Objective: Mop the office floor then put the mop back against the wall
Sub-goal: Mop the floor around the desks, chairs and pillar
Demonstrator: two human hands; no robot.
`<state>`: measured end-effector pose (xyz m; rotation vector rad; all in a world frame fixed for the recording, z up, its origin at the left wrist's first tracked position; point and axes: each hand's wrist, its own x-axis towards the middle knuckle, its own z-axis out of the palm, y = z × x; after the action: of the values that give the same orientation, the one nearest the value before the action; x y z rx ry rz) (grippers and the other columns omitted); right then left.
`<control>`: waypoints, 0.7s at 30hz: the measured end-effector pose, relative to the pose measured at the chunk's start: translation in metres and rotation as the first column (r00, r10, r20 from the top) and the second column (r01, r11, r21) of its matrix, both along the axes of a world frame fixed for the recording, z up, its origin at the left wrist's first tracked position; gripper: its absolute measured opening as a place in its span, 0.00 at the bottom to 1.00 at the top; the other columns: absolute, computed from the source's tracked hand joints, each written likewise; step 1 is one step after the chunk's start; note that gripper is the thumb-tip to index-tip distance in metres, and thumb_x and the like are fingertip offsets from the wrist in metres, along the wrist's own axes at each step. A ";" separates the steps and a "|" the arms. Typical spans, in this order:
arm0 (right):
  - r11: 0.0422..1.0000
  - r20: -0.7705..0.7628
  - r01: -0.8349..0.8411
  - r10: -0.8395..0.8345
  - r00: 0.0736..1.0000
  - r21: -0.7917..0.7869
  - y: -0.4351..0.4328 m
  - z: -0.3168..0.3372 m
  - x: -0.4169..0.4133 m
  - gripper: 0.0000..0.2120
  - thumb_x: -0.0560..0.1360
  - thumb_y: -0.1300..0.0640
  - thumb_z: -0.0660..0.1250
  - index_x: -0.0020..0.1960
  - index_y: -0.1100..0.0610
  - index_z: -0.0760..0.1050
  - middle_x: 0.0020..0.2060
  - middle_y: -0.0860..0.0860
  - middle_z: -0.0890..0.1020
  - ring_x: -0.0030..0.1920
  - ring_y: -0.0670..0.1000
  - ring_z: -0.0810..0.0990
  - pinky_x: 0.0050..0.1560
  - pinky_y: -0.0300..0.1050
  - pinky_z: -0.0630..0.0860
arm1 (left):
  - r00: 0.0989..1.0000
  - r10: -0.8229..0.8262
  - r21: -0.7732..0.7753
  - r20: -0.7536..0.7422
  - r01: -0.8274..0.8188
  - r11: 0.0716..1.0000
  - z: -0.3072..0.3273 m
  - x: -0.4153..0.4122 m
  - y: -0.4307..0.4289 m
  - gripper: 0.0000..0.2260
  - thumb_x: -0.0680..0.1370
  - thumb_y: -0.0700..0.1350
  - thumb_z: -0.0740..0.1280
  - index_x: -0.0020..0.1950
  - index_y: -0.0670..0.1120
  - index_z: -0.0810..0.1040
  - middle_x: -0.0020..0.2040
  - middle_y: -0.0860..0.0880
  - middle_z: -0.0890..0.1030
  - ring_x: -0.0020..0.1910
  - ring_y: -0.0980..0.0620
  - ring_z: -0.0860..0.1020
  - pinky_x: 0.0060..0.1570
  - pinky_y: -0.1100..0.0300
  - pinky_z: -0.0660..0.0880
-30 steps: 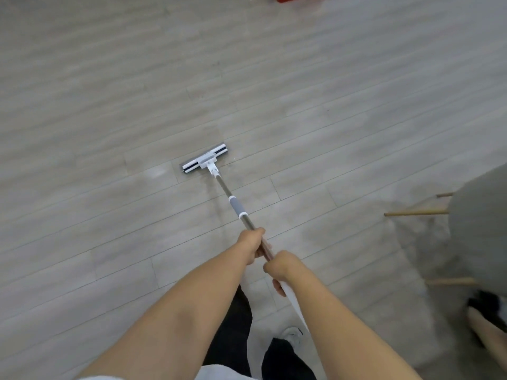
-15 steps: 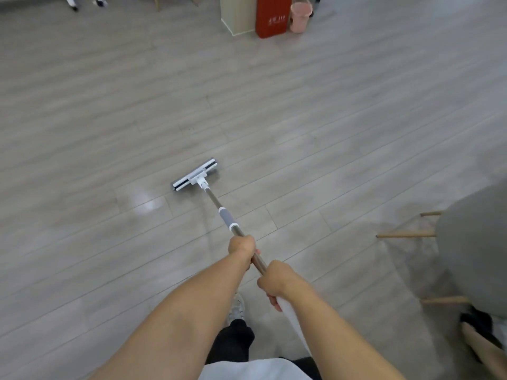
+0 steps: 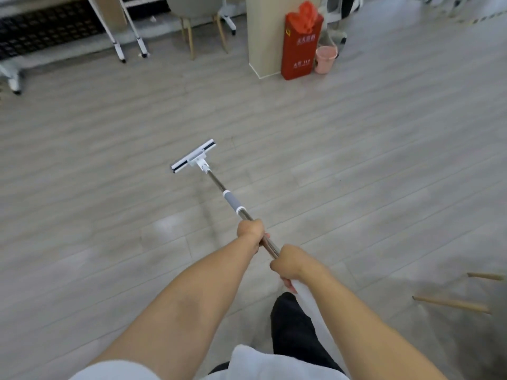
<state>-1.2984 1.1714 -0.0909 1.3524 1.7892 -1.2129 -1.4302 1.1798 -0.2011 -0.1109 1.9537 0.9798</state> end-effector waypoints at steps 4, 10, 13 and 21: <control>0.997 -0.052 0.065 -0.067 0.996 -0.051 0.079 0.006 -0.026 0.11 0.73 0.63 0.57 0.53 0.65 0.71 0.27 0.58 0.79 0.26 0.57 0.77 0.33 0.47 0.78 | 0.998 0.056 -0.011 0.011 -0.056 0.998 0.023 -0.029 0.072 0.05 0.79 0.39 0.59 0.52 0.40 0.73 0.36 0.44 0.79 0.27 0.48 0.79 0.32 0.58 0.77; 0.997 -0.072 0.027 -0.033 0.997 -0.077 0.195 0.023 -0.088 0.12 0.74 0.61 0.58 0.56 0.63 0.71 0.30 0.58 0.79 0.30 0.57 0.78 0.36 0.50 0.79 | 0.994 0.106 -0.017 -0.005 -0.106 0.994 0.047 -0.093 0.175 0.10 0.79 0.37 0.58 0.58 0.40 0.74 0.43 0.43 0.81 0.25 0.50 0.80 0.23 0.61 0.75; 0.994 -0.075 0.029 -0.037 0.996 -0.104 0.238 0.029 -0.128 0.13 0.74 0.61 0.58 0.57 0.63 0.71 0.28 0.57 0.76 0.26 0.55 0.75 0.31 0.45 0.76 | 0.994 0.105 -0.019 0.002 -0.105 0.994 0.048 -0.135 0.213 0.12 0.80 0.39 0.58 0.61 0.39 0.73 0.49 0.40 0.83 0.26 0.49 0.80 0.22 0.61 0.75; 0.994 -0.053 -0.075 0.071 0.996 -0.078 0.342 0.018 -0.275 0.09 0.74 0.61 0.59 0.51 0.65 0.73 0.31 0.59 0.79 0.30 0.56 0.77 0.36 0.48 0.77 | 0.988 0.136 -0.019 0.071 -0.135 0.991 0.020 -0.284 0.308 0.13 0.80 0.38 0.57 0.64 0.38 0.72 0.41 0.42 0.80 0.26 0.49 0.80 0.23 0.61 0.75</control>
<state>-1.5736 1.5130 -0.0728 1.2110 1.7893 -1.2750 -1.7139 1.4877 -0.1807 -0.2868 1.9065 1.0358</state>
